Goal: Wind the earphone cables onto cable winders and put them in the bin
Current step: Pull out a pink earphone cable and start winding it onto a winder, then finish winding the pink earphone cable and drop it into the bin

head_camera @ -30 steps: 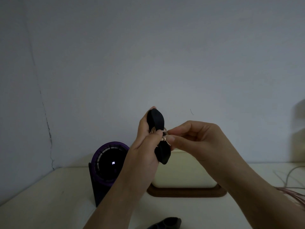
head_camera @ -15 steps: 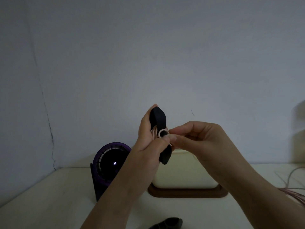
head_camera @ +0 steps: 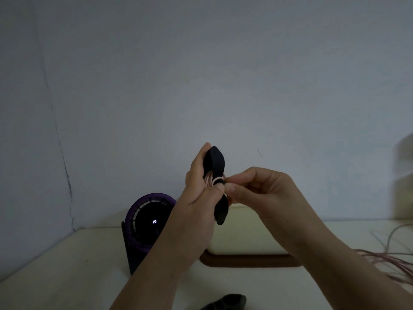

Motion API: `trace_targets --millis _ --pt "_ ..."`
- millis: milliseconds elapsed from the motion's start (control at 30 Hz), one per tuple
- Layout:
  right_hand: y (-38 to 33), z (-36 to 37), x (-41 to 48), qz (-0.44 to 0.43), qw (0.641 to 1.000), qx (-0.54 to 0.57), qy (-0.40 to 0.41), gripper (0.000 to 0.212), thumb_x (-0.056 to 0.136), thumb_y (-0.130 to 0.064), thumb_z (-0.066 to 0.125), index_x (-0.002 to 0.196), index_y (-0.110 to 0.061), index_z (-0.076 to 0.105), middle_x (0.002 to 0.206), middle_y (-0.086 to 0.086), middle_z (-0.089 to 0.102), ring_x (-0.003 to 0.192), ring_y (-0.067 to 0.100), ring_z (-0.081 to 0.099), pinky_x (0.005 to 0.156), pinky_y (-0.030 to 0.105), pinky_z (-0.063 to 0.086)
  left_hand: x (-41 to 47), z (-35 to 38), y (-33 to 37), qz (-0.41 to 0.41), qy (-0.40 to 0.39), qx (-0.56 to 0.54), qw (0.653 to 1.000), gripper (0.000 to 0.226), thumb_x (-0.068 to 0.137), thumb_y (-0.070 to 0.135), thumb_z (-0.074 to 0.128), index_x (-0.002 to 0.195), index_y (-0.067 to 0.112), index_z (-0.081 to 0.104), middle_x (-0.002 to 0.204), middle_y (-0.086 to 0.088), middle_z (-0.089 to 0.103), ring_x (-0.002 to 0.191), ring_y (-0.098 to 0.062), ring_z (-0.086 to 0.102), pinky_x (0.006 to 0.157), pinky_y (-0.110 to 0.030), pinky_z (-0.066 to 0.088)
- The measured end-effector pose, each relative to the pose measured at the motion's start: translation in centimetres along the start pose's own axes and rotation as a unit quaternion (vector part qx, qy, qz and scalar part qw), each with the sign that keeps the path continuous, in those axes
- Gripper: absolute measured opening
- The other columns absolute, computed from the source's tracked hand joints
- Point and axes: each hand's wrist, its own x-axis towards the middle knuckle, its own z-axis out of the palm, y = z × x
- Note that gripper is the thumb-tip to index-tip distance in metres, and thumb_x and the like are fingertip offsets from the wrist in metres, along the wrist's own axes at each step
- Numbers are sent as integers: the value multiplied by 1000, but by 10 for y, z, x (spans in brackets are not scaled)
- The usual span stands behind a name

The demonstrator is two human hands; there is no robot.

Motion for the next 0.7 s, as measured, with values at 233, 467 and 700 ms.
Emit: trace_targets --millis 233,467,700 --pt "9 -9 6 83 996 34 11 20 63 -25 82 78 -20 70 78 4 54 64 9 52 66 25 39 1 11 6 -56 2 -109 992 71 82 11 60 146 32 38 115 7 59 104 -4 62 101 -30 45" --pt "17 -13 8 134 987 83 -2 41 63 -41 71 97 -17 66 76 -4 64 68 11 55 80 32 49 3 21 3 -143 64 -356 921 25 77 17 49 101 10 56 86 -10 60 81 -19 58 78 -31 46" --pt "33 6 2 16 963 -264 50 33 70 -18 80 90 -30 58 83 -12 69 66 0 62 63 14 49 3 16 -8 -126 124 -335 925 38 78 20 49 116 15 52 103 -15 58 99 -29 56 93 -41 42"
